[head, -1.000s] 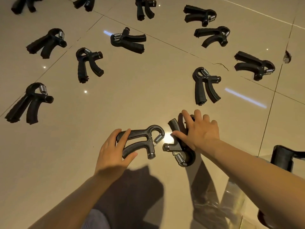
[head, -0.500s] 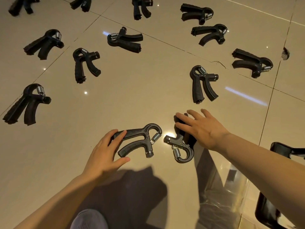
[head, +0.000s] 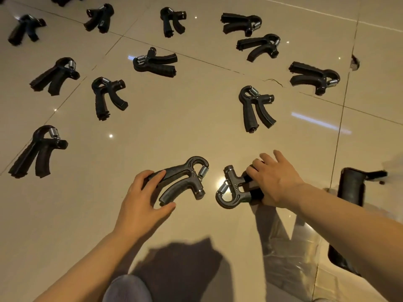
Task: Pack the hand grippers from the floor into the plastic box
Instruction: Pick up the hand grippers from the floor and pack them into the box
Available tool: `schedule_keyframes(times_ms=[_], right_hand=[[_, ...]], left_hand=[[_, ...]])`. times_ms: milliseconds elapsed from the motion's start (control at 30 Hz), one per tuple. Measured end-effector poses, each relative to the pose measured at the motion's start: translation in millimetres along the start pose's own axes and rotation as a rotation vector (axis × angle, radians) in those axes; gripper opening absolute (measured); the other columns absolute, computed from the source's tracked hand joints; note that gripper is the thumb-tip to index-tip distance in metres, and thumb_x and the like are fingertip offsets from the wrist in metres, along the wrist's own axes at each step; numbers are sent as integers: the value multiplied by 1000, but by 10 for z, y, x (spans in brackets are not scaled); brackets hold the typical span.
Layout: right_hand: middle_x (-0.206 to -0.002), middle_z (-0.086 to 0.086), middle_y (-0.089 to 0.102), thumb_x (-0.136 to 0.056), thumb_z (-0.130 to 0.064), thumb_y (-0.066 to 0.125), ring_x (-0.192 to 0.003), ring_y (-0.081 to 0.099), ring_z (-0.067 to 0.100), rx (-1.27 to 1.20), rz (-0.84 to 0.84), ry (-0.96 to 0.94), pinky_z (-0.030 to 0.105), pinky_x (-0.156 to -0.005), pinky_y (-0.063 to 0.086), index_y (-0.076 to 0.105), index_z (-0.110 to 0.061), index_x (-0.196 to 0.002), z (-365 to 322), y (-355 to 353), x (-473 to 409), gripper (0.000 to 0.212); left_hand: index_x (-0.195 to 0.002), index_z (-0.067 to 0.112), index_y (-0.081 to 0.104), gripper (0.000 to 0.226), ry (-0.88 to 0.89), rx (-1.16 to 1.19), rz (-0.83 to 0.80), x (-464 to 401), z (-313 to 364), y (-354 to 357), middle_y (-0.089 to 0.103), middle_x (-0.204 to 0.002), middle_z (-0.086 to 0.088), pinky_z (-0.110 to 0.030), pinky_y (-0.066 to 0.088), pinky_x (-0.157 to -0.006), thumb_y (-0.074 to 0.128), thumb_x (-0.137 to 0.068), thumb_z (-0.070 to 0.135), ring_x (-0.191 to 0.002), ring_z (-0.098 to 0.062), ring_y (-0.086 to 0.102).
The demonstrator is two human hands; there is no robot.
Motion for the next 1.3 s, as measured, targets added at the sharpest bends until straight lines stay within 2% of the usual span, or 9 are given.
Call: schedule_keyframes(times_ms=[167,267,367,533,700,1033,1100,1200,1300], right_hand=[[-123,4,43,-76,-56,59,-114,39,23,82,32,-17,37,-97,34,44,-20,-128,-97,-518,543,66],[-120,5,43,-77,-56,59,-110,39,22,169,92,-11,32,-88,36,46,-20,-128,-161,-951,1056,64],[-118,5,45,-74,-59,61,-107,41,22,188,140,76,34,-90,37,48,-22,-129,-167,-1347,1723,67],[-120,5,48,-72,-59,66,-111,42,24,70,305,225,36,-92,37,45,-25,-130,-222,-1933,3005,70],[-123,1,48,-70,-59,68,-112,40,22,-125,465,376,35,-96,35,38,-30,-129,-392,-1886,4054,72],[-121,5,45,-71,-51,67,-112,37,26,-234,558,611,38,-93,34,42,-26,-124,-214,-1589,4438,64],[-122,9,45,-74,-47,66,-113,37,28,-127,490,559,40,-93,33,43,-22,-124,-98,-1393,4399,60],[-124,13,45,-79,-39,62,-114,38,32,139,343,384,41,-94,32,42,-16,-127,96,-1129,4365,57],[-125,12,46,-82,-38,59,-113,40,31,213,249,321,42,-95,32,43,-16,-128,281,-879,4362,54]], left_hand=[[-133,26,49,73,96,48,95,149,505,-451,40,-133,1,-25,33,-97,82,-68,28,-121,-17,40],[-134,29,47,71,184,-10,82,406,873,-776,39,-134,3,-23,29,-97,79,-70,31,-123,-17,36],[-134,31,46,69,221,-59,84,759,1213,-1182,38,-134,4,-23,29,-96,77,-72,35,-122,-16,36],[-132,31,47,69,326,-76,88,1329,2030,-1941,38,-133,5,-23,34,-89,78,-71,38,-117,-15,44],[-131,31,47,68,446,-86,71,1779,2991,-2389,40,-134,4,-33,42,-94,77,-71,40,-120,-17,43],[-125,31,50,61,561,-37,79,2232,3623,-1915,37,-131,6,-17,35,-88,78,-71,36,-109,-7,38],[-126,32,49,63,585,-98,30,2170,3712,-1788,35,-132,8,-17,38,-87,78,-71,37,-109,-6,38],[-128,33,48,65,612,-215,-14,2030,3896,-1555,36,-133,7,-29,46,-95,76,-70,42,-117,-13,42],[-127,33,49,66,595,-239,-51,1849,4084,-1313,36,-134,6,-37,46,-97,77,-69,45,-117,-16,44]])
Point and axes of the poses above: each hand's wrist, its own x-axis away from the middle knuckle, its own y-axis out of the palm, z = x × y, the point moved 1 cm from there along -x, towards the middle knuckle
